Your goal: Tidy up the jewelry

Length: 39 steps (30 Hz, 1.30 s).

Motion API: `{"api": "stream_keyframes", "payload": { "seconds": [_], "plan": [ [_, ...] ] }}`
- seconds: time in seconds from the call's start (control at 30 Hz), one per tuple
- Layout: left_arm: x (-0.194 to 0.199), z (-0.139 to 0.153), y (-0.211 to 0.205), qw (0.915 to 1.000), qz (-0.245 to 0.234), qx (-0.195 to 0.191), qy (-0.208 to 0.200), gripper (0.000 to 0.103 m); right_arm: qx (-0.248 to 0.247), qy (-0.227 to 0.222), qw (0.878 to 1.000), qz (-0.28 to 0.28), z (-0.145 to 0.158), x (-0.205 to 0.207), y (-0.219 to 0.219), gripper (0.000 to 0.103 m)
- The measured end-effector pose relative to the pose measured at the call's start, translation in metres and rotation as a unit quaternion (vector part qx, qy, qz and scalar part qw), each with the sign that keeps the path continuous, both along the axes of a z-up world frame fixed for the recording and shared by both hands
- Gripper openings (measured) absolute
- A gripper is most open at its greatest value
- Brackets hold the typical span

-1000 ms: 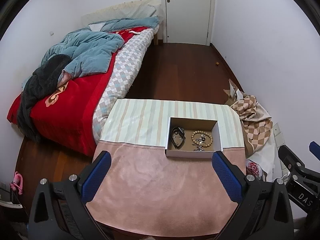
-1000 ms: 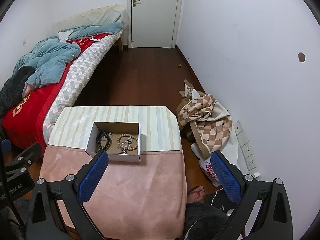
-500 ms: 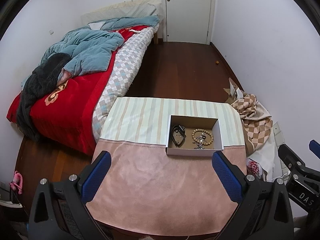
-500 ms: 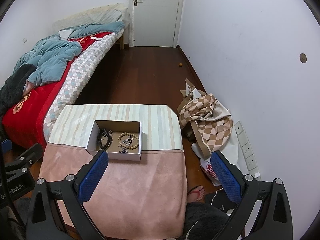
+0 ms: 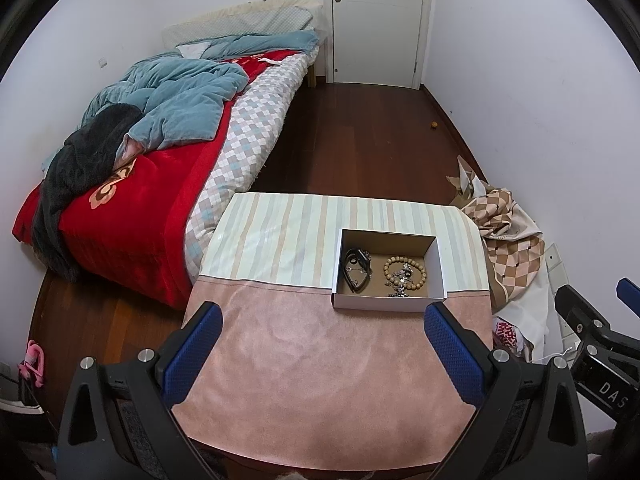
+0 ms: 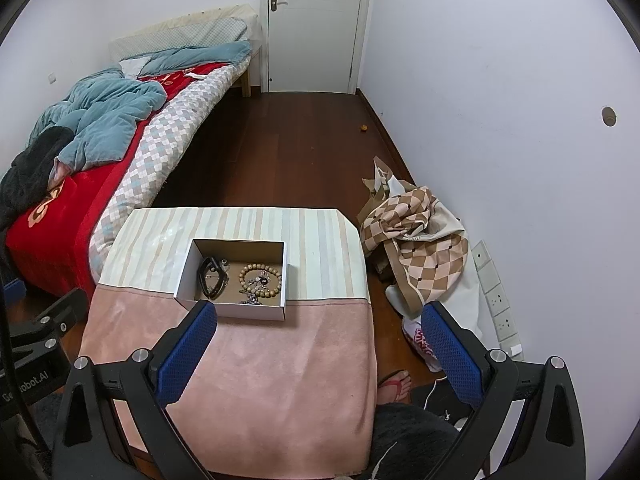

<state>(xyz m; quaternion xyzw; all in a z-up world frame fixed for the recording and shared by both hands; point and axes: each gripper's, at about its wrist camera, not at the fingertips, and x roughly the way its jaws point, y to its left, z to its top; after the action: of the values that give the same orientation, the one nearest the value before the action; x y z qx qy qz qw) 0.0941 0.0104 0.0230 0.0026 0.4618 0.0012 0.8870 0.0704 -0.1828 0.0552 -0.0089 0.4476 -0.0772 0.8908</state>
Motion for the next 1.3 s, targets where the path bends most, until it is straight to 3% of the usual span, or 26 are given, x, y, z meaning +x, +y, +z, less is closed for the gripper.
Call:
{"api": "stream_keyframes", "payload": {
  "seconds": [1.3],
  "plan": [
    [-0.0055,0.0045,0.0017,1.0000,-0.005,-0.002,-0.003,0.103,0.003,-0.003,1.000,0.008,0.0032,-0.0020,0.0045,0.103]
  ]
}}
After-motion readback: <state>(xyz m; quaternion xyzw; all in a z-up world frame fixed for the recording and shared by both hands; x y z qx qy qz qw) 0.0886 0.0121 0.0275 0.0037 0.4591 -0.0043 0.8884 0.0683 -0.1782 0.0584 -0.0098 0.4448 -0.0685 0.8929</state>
